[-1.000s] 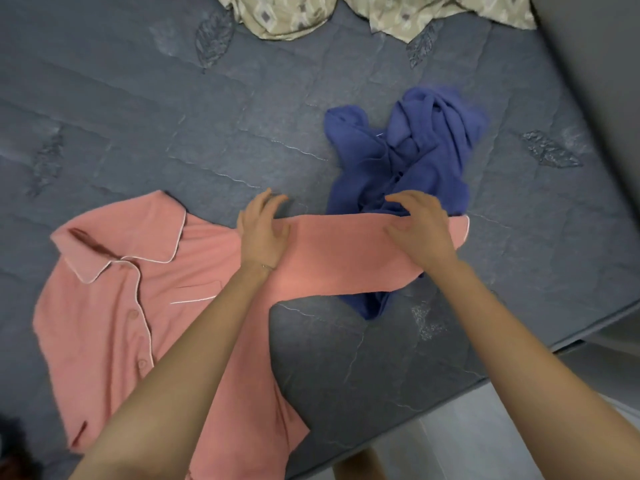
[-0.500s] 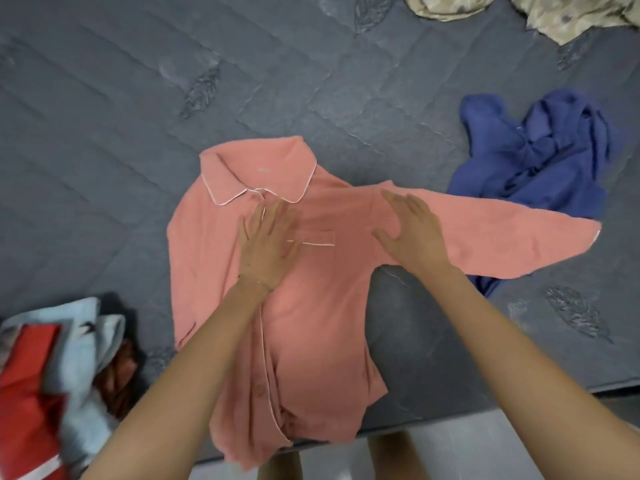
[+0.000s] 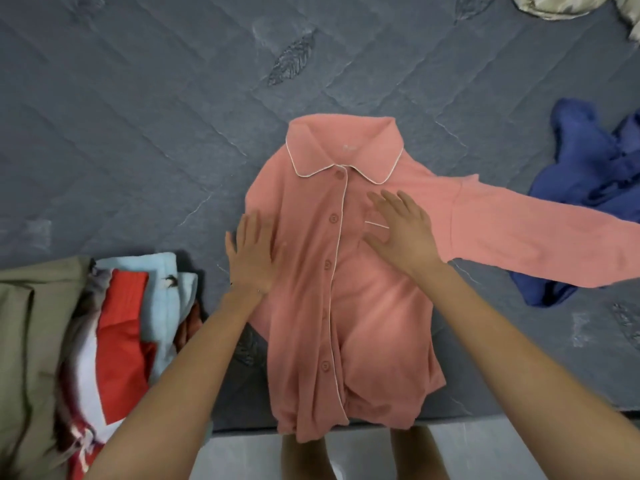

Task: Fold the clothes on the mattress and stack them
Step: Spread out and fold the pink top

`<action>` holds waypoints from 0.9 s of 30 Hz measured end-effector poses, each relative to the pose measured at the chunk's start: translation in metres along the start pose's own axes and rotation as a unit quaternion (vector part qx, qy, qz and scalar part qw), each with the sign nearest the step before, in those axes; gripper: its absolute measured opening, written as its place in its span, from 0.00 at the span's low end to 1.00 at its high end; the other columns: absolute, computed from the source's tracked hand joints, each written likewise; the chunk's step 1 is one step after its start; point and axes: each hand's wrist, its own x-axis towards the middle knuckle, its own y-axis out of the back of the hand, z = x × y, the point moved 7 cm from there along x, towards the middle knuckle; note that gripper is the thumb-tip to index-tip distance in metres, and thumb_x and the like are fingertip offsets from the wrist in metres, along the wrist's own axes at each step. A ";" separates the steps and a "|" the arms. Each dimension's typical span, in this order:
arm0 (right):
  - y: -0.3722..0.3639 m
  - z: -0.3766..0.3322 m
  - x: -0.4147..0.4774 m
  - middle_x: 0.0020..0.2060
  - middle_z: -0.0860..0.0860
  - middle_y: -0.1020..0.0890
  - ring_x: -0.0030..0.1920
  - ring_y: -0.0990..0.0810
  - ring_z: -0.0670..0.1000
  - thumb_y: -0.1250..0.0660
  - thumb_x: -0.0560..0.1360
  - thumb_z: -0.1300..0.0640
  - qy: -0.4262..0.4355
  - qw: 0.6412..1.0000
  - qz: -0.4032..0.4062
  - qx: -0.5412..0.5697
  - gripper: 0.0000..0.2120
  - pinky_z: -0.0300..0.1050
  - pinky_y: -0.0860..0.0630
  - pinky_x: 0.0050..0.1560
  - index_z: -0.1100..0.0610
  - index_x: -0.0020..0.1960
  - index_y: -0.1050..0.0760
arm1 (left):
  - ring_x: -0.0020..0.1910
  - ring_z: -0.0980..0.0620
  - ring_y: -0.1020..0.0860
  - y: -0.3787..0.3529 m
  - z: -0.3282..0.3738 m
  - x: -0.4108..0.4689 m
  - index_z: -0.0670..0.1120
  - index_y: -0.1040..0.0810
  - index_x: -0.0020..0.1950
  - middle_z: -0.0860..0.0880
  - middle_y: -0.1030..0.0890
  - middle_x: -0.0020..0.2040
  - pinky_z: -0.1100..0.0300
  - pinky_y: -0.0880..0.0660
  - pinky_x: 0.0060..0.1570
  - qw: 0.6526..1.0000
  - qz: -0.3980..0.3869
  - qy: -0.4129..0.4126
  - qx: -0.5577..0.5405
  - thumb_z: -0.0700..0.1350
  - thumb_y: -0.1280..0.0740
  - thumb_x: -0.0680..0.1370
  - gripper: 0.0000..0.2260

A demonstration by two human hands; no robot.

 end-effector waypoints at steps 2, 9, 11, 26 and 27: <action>-0.008 -0.016 0.005 0.77 0.49 0.38 0.78 0.46 0.55 0.31 0.75 0.46 0.012 1.000 -0.014 -0.011 0.34 0.55 0.47 0.75 0.48 0.77 0.40 | 0.79 0.46 0.54 -0.001 -0.015 0.002 0.48 0.49 0.80 0.45 0.52 0.80 0.45 0.60 0.75 0.999 -0.011 0.029 -0.020 0.53 0.46 0.83 0.27; -0.036 -0.066 0.031 0.78 0.48 0.41 0.78 0.48 0.54 0.31 0.75 0.46 0.074 0.995 -0.055 -0.042 0.37 0.53 0.49 0.75 0.46 0.79 0.43 | 0.64 0.41 0.27 0.015 -0.039 0.034 0.38 0.33 0.71 0.39 0.25 0.66 0.52 0.32 0.64 0.963 0.053 0.054 -0.258 0.43 0.45 0.84 0.17; -0.043 -0.079 0.041 0.78 0.48 0.41 0.79 0.48 0.54 0.31 0.75 0.45 0.096 0.992 -0.061 -0.046 0.37 0.53 0.49 0.75 0.47 0.79 0.45 | 0.57 0.46 0.25 0.020 -0.041 0.047 0.38 0.29 0.66 0.41 0.22 0.59 0.62 0.33 0.55 0.945 0.073 0.065 -0.312 0.40 0.44 0.83 0.13; -0.075 -0.171 0.115 0.75 0.49 0.34 0.78 0.44 0.51 0.35 0.79 0.45 0.273 0.943 -0.155 -0.109 0.31 0.49 0.49 0.72 0.50 0.78 0.42 | 0.37 0.53 0.30 0.027 -0.040 0.081 0.44 0.28 0.41 0.47 0.28 0.38 0.59 0.32 0.38 0.904 -0.083 0.035 -0.418 0.39 0.32 0.77 0.07; -0.076 -0.172 0.118 0.72 0.51 0.31 0.76 0.40 0.52 0.35 0.78 0.45 0.278 0.939 -0.163 -0.118 0.30 0.48 0.48 0.71 0.51 0.76 0.38 | 0.36 0.55 0.31 0.030 -0.041 0.081 0.45 0.30 0.39 0.48 0.29 0.38 0.62 0.34 0.37 0.902 -0.080 0.025 -0.424 0.39 0.32 0.77 0.09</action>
